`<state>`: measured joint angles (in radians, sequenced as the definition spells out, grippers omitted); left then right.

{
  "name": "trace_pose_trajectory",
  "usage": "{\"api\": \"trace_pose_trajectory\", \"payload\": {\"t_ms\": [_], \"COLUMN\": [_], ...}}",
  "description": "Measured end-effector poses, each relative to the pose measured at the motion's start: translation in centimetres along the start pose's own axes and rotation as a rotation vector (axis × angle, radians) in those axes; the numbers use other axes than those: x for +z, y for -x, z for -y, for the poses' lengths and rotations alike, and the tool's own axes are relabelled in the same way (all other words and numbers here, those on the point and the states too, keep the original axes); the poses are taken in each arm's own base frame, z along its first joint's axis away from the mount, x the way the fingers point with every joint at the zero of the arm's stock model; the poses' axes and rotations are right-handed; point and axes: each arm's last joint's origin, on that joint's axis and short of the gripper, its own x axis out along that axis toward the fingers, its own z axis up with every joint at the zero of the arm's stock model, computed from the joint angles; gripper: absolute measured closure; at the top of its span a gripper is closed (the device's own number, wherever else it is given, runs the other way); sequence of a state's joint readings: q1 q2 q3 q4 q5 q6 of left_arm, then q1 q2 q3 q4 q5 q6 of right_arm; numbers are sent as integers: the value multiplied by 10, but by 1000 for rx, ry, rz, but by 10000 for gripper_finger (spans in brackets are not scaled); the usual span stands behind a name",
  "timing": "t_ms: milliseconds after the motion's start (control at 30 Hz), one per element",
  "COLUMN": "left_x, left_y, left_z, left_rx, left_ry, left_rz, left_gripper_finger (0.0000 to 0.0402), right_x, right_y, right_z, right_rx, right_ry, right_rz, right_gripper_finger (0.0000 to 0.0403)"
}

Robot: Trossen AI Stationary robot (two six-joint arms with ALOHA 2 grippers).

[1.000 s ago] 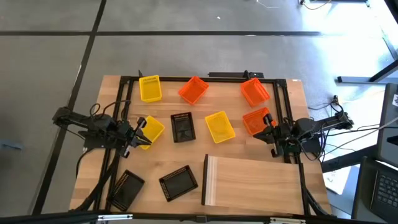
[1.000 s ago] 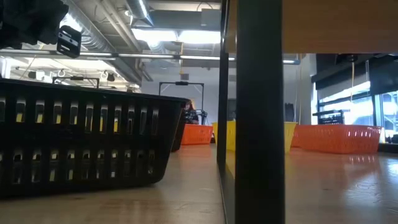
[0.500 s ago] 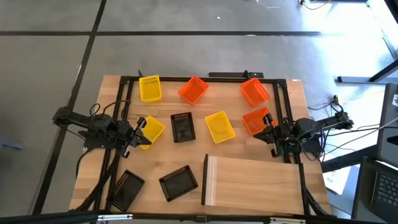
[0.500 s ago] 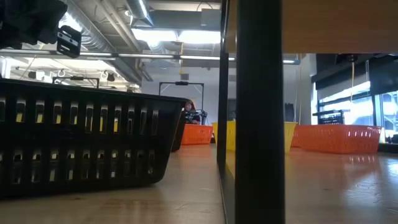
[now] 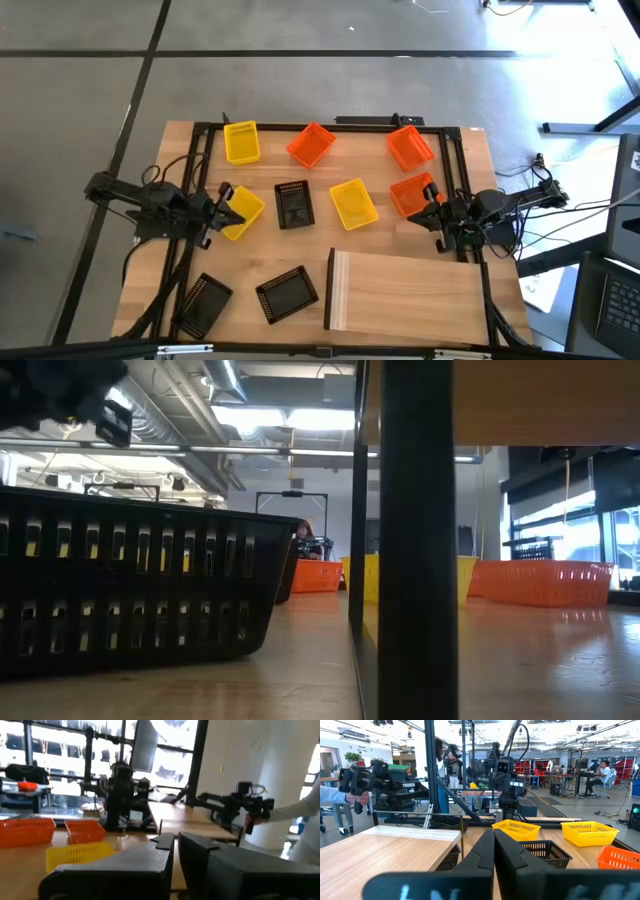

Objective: Stack baskets on shelf by color
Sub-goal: Put the bottom left yellow bin on the shelf

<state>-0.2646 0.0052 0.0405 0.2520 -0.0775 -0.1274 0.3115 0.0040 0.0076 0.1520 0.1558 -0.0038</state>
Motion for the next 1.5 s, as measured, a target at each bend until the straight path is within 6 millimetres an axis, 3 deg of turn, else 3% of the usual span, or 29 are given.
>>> {"api": "trace_pose_trajectory", "payload": {"t_ms": [167,367,567,733,867,1067,1500], "left_x": [37,76,103,107,98,93,95], "left_y": [-2,-16,-42,-60,-68,-70,-72], "left_z": [3,5,7,7,7,8,9], "left_rx": [77,234,447,607,709,675,663], "left_ry": [-2,-6,122,259,394,433,506], "left_rz": [42,-158,-354,-515,-566,-613,-582], "left_gripper_finger": [381,390,398,401,394,385,384], "right_x": [0,0,0,6,21,38,38], "right_y": [0,0,0,0,2,5,5], "right_z": [0,0,0,1,5,6,6], "right_rx": [0,1,0,-40,-155,-190,-191], "right_ry": [1,1,16,80,75,114,134], "right_rz": [0,1,1,14,51,92,86], "right_gripper_finger": [402,402,402,402,402,402,402]}}
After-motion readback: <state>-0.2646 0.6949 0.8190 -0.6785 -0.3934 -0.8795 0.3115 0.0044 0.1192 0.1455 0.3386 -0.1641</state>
